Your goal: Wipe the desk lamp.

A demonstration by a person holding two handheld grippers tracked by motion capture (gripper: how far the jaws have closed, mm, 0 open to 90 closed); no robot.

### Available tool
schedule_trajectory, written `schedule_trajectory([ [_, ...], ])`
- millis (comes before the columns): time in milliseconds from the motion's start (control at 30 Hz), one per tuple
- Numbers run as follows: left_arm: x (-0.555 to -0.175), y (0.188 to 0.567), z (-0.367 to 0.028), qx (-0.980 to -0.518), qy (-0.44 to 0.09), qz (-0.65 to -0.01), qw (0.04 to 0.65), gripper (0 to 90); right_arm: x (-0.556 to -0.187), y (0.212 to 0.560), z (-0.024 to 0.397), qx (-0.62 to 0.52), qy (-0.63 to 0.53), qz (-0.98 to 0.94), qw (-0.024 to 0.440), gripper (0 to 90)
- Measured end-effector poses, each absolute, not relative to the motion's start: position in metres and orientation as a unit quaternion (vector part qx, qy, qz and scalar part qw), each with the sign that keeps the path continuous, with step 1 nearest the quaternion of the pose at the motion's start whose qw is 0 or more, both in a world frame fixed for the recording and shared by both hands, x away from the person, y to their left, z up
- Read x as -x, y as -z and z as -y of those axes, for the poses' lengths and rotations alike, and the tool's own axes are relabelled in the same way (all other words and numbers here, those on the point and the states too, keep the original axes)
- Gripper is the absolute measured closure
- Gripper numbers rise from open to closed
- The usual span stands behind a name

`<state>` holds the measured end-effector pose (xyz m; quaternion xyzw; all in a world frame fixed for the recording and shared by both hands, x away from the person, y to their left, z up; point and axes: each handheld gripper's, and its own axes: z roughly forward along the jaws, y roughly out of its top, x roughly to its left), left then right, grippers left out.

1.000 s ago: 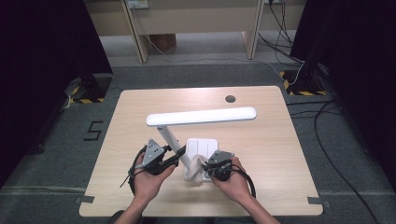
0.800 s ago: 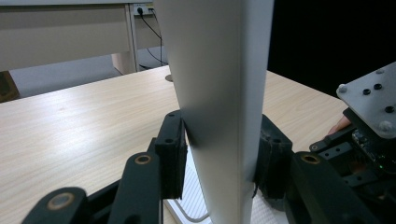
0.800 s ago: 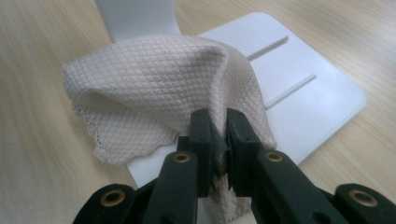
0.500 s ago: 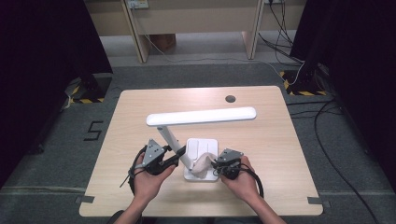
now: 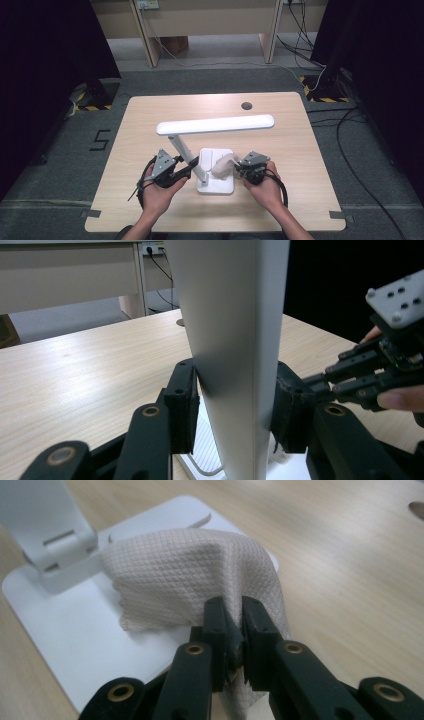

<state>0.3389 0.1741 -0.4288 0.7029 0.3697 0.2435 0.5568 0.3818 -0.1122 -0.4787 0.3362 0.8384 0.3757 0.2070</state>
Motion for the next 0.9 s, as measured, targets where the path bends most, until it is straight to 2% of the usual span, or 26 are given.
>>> schedule_trajectory([
  [400, -0.339, 0.429, -0.174, -0.703, -0.244, -0.369, 0.556, 59.0, -0.401, 0.464, 0.072, -0.310, -0.386, -0.842, 0.213, 83.0],
  [900, -0.339, 0.429, -0.173, -0.702, -0.244, -0.370, 0.557, 59.2, -0.406, 0.481, 0.038, -0.281, -0.360, -0.868, 0.197, 83.0],
])
